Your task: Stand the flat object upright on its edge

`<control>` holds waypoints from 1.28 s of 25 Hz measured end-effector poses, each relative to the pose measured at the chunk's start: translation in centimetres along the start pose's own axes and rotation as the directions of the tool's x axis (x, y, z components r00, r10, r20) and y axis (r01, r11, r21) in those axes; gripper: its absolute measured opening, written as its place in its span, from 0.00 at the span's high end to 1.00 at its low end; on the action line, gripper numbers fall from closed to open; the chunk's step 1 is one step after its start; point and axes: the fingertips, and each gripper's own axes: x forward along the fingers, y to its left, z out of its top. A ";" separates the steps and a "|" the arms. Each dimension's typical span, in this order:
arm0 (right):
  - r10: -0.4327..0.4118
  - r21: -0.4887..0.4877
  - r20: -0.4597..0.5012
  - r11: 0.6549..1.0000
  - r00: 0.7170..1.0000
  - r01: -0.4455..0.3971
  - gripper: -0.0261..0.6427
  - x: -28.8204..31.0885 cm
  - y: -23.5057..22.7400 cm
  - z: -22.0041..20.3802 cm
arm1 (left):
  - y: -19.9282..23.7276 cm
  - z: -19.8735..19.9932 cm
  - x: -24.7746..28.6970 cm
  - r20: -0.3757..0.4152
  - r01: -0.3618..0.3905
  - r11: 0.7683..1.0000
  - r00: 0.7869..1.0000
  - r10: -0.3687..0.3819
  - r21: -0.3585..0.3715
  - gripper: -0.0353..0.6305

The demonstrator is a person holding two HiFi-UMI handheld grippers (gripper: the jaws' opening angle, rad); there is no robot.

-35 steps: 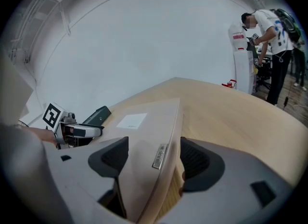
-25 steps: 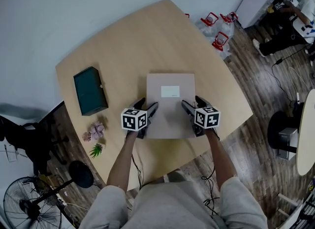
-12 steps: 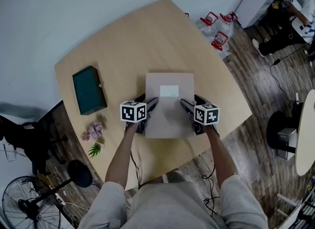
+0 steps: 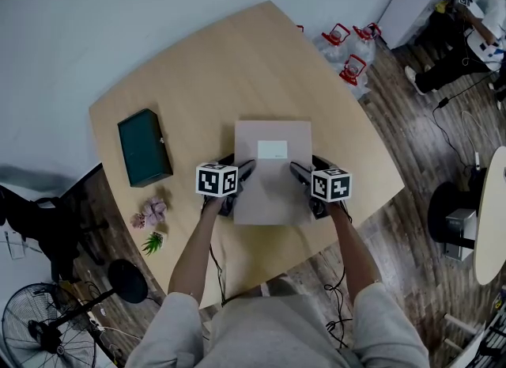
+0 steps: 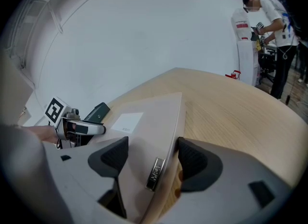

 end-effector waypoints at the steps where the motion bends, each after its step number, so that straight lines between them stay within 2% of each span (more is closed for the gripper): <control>1: -0.003 -0.002 0.002 1.000 1.000 0.003 0.47 -0.1 0.0 0.1 | -0.1 0.1 0.0 0.001 0.000 1.000 1.000 0.000 0.003 0.53; 21: -0.050 -0.130 0.162 0.989 0.986 0.071 0.49 -5.2 2.9 3.6 | -3.6 3.3 -4.7 0.165 -0.065 0.990 0.985 0.044 0.125 0.53; 32: -0.054 -0.135 0.265 0.986 0.963 0.093 0.51 -9.1 4.7 4.2 | -6.6 3.7 -8.4 0.244 -0.093 0.978 0.969 0.045 0.189 0.53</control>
